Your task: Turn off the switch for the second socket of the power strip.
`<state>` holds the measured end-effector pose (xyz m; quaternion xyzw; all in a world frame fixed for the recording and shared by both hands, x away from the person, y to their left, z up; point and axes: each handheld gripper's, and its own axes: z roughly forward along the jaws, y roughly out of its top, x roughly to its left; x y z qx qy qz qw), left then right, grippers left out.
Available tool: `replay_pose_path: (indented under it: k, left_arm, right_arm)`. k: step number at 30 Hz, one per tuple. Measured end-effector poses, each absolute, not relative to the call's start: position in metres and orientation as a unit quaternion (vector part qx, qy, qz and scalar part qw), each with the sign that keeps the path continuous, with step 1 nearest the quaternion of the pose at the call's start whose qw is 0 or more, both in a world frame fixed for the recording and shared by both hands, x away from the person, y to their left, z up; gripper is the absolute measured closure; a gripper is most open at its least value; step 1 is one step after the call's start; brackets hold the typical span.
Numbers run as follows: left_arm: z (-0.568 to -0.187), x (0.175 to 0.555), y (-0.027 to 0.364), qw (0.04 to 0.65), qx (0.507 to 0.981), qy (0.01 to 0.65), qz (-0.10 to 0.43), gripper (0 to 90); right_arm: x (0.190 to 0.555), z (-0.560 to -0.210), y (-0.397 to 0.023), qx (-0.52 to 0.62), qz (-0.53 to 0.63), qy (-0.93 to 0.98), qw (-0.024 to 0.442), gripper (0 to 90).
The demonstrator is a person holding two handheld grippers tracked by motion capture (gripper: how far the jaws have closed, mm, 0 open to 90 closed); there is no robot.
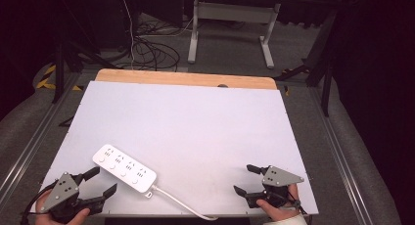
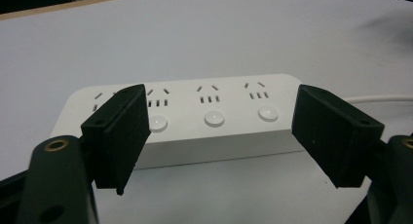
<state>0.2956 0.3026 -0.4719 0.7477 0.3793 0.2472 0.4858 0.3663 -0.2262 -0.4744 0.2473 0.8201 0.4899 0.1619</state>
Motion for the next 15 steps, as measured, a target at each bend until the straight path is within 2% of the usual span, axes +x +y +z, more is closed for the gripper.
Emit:
replay_pose_path:
  k: [10,15]
  left_arm:
    - [-0.4673,0.2934,0.3018,0.47,0.756,0.369,0.266,23.8]
    - [-0.4653,0.2928,0.3015,0.477,0.755,0.368,0.258,25.8]
  right_arm:
    - [0.3675,-0.4766,-0.2251,0.242,0.484,0.826,0.156,21.8]
    - [0.3673,-0.4771,-0.2239,0.24,0.484,0.827,0.155,22.2]
